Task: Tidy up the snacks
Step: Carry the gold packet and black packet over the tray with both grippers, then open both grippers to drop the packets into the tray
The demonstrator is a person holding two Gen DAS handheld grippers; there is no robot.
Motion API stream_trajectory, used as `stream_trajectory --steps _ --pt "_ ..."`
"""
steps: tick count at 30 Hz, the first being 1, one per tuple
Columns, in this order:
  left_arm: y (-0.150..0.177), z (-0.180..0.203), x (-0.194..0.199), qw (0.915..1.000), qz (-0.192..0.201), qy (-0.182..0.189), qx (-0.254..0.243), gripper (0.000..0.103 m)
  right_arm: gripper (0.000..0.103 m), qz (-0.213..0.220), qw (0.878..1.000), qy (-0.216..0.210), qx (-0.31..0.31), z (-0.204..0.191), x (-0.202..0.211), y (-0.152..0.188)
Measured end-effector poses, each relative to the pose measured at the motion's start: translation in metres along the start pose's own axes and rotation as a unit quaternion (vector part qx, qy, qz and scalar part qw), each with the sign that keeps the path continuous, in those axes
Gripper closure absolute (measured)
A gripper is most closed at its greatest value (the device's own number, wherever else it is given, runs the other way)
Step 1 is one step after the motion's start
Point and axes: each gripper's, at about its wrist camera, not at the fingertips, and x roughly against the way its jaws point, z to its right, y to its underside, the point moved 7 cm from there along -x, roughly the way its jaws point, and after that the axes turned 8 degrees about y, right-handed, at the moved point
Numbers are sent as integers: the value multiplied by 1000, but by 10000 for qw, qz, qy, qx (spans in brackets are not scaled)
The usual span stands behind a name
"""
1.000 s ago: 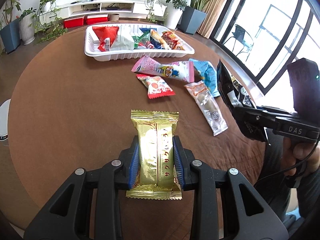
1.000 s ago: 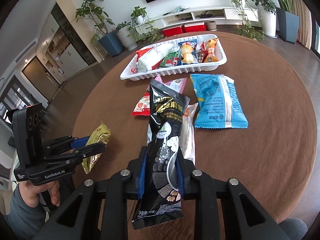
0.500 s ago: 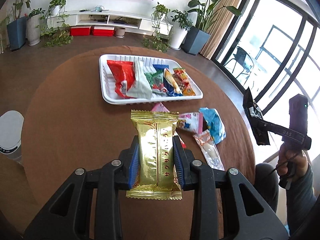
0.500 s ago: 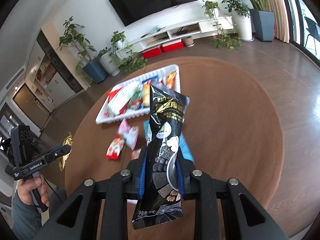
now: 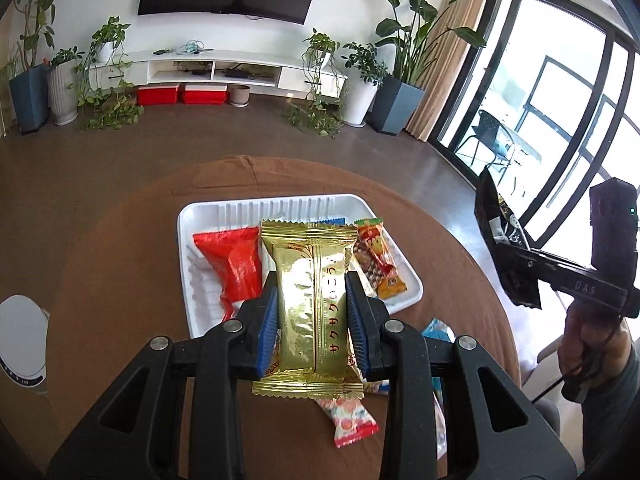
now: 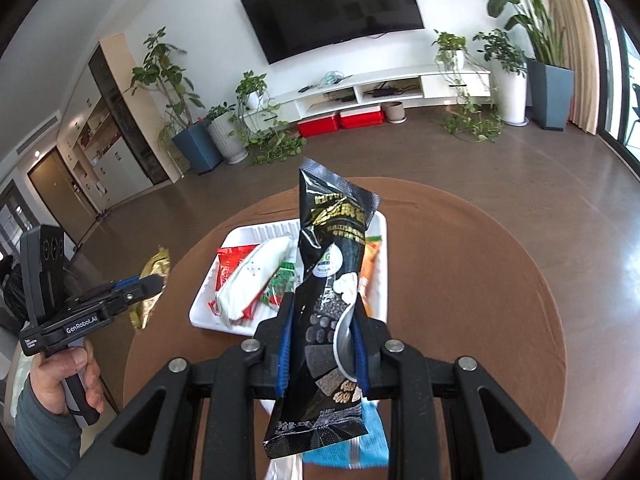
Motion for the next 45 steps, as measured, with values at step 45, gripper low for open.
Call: stream_trajectory --steps 45 --pt "-2 -26 -199 9963 -758 -394 -131 55 71 -1126 9903 439 677 -28 -162 2"
